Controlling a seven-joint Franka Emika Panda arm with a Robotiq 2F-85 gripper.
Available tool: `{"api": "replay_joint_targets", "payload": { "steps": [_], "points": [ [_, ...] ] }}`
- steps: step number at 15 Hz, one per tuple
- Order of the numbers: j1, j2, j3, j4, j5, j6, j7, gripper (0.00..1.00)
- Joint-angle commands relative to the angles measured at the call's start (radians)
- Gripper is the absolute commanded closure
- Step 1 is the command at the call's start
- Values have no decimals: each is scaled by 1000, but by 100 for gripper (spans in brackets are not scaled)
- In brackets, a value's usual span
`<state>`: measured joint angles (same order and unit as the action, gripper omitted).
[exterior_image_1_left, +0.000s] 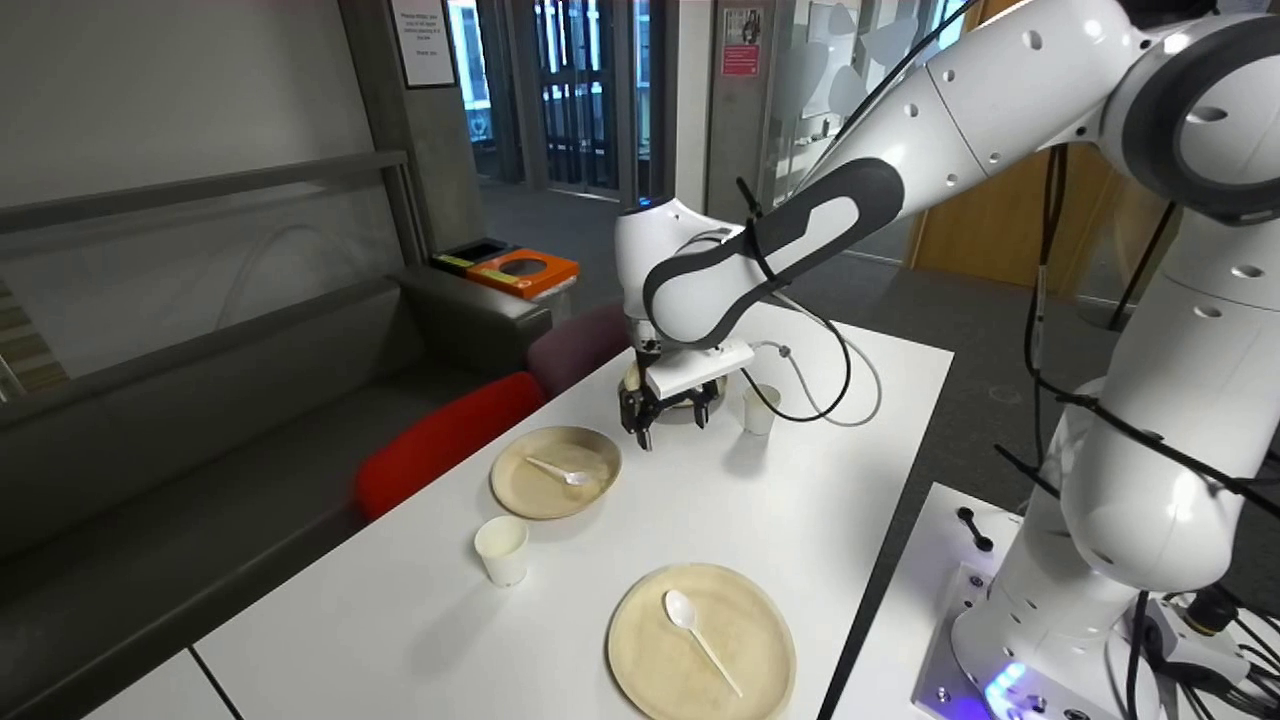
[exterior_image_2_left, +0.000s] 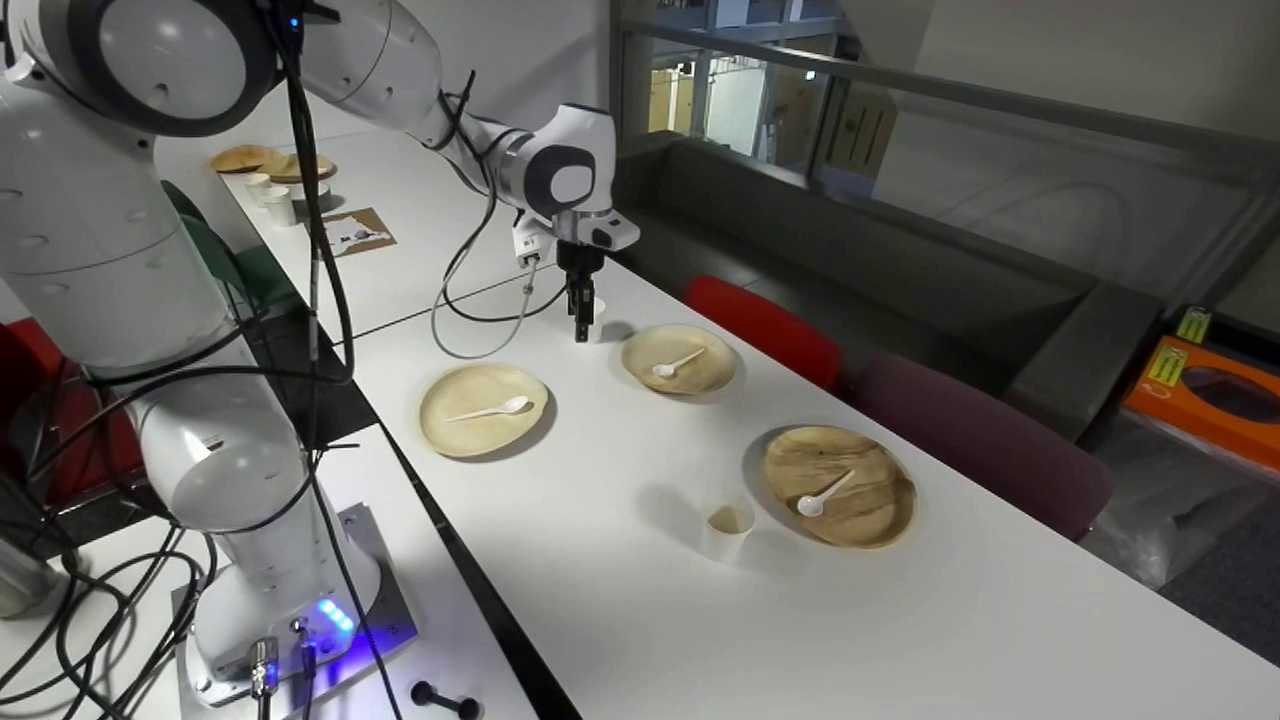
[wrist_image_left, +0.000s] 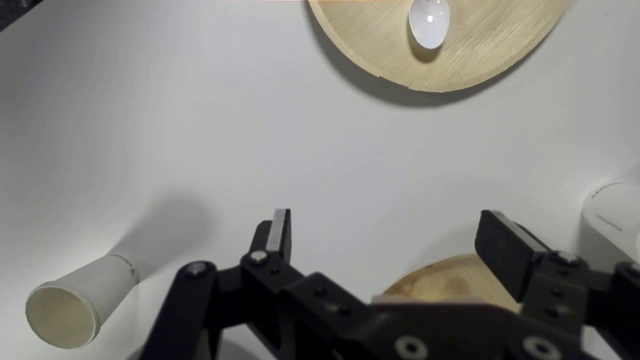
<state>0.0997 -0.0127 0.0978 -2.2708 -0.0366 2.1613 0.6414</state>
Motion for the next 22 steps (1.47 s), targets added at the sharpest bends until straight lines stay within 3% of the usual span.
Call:
{"api": "replay_joint_targets", "payload": {
  "steps": [1,7,10,18,22],
  "points": [
    [-3,3,-1,0,0,-2,-1,0],
    [-13,5,-12,1,-6,0,16,0],
    [-21,47,-23,69,-6,-16,24,0],
    [19,354,-40,500,-43,-101,-11,0],
    [85,465,-36,630,-71,-180,-55,0]
  ]
}}
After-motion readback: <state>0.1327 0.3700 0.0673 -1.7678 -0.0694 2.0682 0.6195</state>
